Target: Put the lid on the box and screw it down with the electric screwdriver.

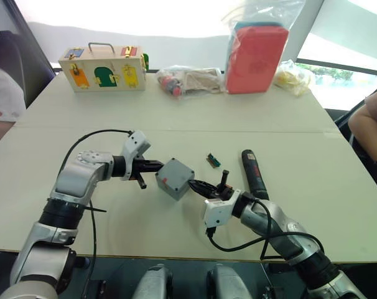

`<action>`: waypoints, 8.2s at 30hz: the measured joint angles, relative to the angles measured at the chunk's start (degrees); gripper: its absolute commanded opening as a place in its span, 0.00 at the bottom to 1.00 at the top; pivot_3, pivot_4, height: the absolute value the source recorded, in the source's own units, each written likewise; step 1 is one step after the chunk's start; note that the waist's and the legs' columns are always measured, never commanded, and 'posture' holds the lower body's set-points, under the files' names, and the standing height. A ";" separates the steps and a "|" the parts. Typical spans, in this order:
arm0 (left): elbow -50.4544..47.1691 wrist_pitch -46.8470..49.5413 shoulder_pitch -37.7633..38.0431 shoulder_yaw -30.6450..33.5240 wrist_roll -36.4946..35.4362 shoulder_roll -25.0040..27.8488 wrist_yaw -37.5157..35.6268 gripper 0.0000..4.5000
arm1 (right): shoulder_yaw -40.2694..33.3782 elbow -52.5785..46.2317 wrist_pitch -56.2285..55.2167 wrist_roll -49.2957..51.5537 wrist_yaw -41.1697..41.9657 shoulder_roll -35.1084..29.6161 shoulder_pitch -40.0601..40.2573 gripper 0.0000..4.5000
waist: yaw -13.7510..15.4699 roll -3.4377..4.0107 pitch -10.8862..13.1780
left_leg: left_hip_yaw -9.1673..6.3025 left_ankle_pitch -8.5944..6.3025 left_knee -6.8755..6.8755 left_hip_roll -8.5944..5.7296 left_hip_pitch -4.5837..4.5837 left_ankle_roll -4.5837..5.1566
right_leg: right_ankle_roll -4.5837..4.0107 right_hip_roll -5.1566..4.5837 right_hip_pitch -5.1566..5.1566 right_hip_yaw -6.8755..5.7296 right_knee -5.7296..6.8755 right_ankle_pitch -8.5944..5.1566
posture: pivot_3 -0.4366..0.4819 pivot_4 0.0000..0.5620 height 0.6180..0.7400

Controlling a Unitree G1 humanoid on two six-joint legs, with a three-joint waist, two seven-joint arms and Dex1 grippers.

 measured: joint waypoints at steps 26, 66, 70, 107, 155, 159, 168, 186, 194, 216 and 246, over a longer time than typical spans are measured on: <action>4.57 -1.06 -2.66 1.38 0.54 -0.55 0.02 0.00 | -0.18 -1.03 0.48 0.50 0.24 -0.85 0.86 0.01 | -0.02 0.00 0.00 | 0.00 0.00 0.00 0.00 0.00 0.00 | 0.00 0.00 -0.01 -0.01 -0.01 0.00 | 0.48 0.27 0.98; -10.70 8.71 11.50 4.10 -4.17 -1.09 6.61 0.00 | 0.73 10.31 -1.62 10.89 9.70 -1.95 -7.35 0.01 | -0.02 0.03 0.03 | -0.02 -0.01 -0.04 0.00 -0.01 0.00 | 0.00 -0.07 0.01 -0.02 -0.08 0.00 | 0.48 0.27 0.98; -10.85 11.51 9.86 6.75 -7.50 0.61 6.19 0.00 | -1.69 5.05 0.37 14.67 10.45 -2.20 -3.91 0.01 | -0.01 0.02 0.05 | -0.04 -0.01 -0.08 0.01 -0.04 0.00 | 0.00 -0.07 -0.02 -0.02 -0.10 0.01 | 0.48 0.27 0.98; -17.04 0.80 -4.23 -9.17 -8.14 11.17 -14.05 0.00 | -19.25 -37.12 77.58 60.95 4.70 -1.90 13.47 0.68 | 0.13 0.11 0.17 | -0.16 -0.04 -0.10 0.00 -0.56 0.07 | -0.01 -0.11 -0.31 -0.15 -0.35 0.02 | 0.48 0.27 0.98; -18.11 2.41 -3.24 -6.48 -9.15 6.61 -5.40 0.00 | -16.53 -31.29 78.64 58.69 3.64 -3.11 9.00 0.02 | 0.13 0.11 0.17 | -0.16 -0.03 -0.03 -0.01 -0.59 0.07 | 0.00 -0.09 -0.33 -0.17 -0.29 0.03 | 0.48 0.27 0.98; -18.11 2.42 -3.24 -6.47 -9.30 6.61 -5.06 0.00 | -16.55 -31.33 78.64 58.74 3.95 -3.11 9.11 0.07 | 0.13 0.11 0.17 | -0.17 -0.03 -0.03 -0.01 -0.59 0.07 | 0.00 -0.09 -0.33 -0.17 -0.29 0.03 | 0.48 0.27 0.98; -18.11 2.47 -3.24 -6.44 -9.46 5.80 -4.35 0.00 | -16.59 -31.33 78.65 58.65 3.93 -3.12 8.64 0.58 | 0.13 0.11 0.17 | -0.16 -0.03 -0.02 -0.01 -0.59 0.07 | 0.00 -0.09 -0.33 -0.17 -0.28 0.03 | 0.48 0.27 0.98; -18.37 2.52 -3.23 -6.39 -9.50 5.77 -2.40 0.00 | -16.43 -29.61 78.51 58.66 4.74 -2.52 6.73 0.35 | 0.12 0.11 0.17 | -0.16 -0.03 -0.01 -0.01 -0.59 0.07 | 0.01 -0.09 -0.33 -0.17 -0.27 0.03 | 0.48 0.27 0.98; -18.57 2.52 -3.15 -6.27 -9.51 5.77 -1.31 0.00 | -15.50 -28.80 77.93 58.55 5.23 -2.54 6.32 0.02 | 0.13 0.11 0.17 | -0.17 -0.03 0.00 -0.01 -0.59 0.07 | 0.01 -0.09 -0.33 -0.17 -0.26 0.03 | 0.48 0.27 0.98; -10.20 3.95 -4.21 1.19 -12.05 6.23 -2.56 0.00 | -22.58 -33.88 84.44 64.85 4.81 -0.76 -1.23 0.02 | -0.06 0.11 0.17 | -0.17 -0.03 0.02 -0.01 -0.61 0.06 | 0.01 -0.08 -0.41 -0.17 -0.19 0.03 | 0.48 0.27 0.98; -21.73 11.41 8.73 10.45 -19.50 12.19 3.96 0.00 | -8.86 -10.10 67.48 60.20 12.96 5.54 -15.46 0.02 | -0.05 0.12 0.18 | -0.16 0.02 0.05 -0.03 -0.87 -0.01 | -0.01 -0.13 -0.81 -0.17 0.00 0.04 | 0.48 0.27 0.98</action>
